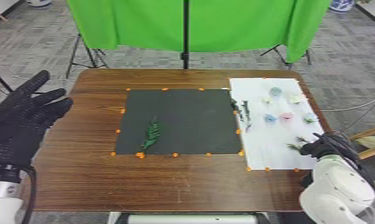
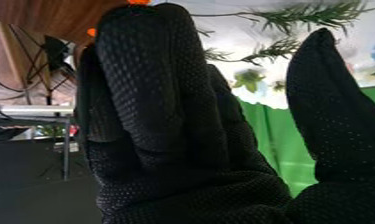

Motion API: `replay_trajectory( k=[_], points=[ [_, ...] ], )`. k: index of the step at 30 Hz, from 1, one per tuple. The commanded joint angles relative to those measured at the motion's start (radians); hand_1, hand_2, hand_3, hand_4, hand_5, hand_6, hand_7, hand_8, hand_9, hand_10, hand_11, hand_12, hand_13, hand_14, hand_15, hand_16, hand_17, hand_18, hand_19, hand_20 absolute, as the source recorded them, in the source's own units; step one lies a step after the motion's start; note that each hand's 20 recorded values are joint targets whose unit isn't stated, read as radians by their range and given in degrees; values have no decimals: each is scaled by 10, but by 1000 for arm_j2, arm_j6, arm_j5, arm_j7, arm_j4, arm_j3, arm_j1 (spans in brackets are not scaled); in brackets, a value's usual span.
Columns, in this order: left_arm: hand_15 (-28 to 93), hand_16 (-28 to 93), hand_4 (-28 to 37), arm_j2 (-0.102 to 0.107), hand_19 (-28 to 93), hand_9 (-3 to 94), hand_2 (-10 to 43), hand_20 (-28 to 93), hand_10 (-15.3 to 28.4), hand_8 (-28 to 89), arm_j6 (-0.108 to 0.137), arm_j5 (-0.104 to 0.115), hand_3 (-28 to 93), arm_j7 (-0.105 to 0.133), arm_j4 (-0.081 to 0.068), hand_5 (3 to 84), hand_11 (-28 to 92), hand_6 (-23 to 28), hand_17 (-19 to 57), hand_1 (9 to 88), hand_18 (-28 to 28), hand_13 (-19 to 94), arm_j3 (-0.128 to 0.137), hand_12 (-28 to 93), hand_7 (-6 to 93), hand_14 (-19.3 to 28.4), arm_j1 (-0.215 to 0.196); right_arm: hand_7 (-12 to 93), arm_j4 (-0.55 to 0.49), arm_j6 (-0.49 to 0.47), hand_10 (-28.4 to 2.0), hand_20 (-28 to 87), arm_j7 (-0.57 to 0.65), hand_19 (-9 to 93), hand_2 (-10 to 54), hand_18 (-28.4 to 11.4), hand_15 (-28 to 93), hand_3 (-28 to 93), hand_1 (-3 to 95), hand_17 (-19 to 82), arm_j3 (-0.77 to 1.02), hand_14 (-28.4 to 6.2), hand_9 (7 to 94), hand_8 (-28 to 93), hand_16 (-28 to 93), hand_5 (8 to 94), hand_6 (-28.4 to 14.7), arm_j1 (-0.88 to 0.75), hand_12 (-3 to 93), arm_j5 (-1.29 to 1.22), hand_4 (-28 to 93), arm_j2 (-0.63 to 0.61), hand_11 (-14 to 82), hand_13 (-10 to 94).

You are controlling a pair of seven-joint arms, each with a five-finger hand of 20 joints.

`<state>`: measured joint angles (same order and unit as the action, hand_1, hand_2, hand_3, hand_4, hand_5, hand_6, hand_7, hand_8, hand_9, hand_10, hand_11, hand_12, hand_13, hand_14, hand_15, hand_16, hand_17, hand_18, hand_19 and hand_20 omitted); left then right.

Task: Arrange flowers

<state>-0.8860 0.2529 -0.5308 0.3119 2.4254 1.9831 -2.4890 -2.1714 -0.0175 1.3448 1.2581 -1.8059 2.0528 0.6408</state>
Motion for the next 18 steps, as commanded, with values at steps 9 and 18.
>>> replay_trajectory(
  k=[9, 18],
  points=[
    [555, -94, -205, 0, 603, 328, 63, 241, 209, -105, 10, 6, 777, 2, -8, 315, 291, 74, -68, 245, 268, 251, -14, 126, 168, 284, -3, 71, 110, 56, -186, -141, -14, 932, -58, -223, 545, 676, 404, 468, -111, -126, 765, -92, 123, 575, -74, 95, 139, 20, -218, -33, 236, 775],
    [553, -95, -204, 3, 603, 327, 63, 240, 209, -105, 10, 9, 776, 5, -7, 315, 291, 74, -68, 244, 268, 250, -15, 126, 167, 284, -7, 165, 146, 129, -100, -106, -22, 932, -95, -175, 517, 637, 577, 524, -199, -69, 907, 41, 150, 830, -29, 132, 220, 128, -279, -60, 229, 861]
  ],
)
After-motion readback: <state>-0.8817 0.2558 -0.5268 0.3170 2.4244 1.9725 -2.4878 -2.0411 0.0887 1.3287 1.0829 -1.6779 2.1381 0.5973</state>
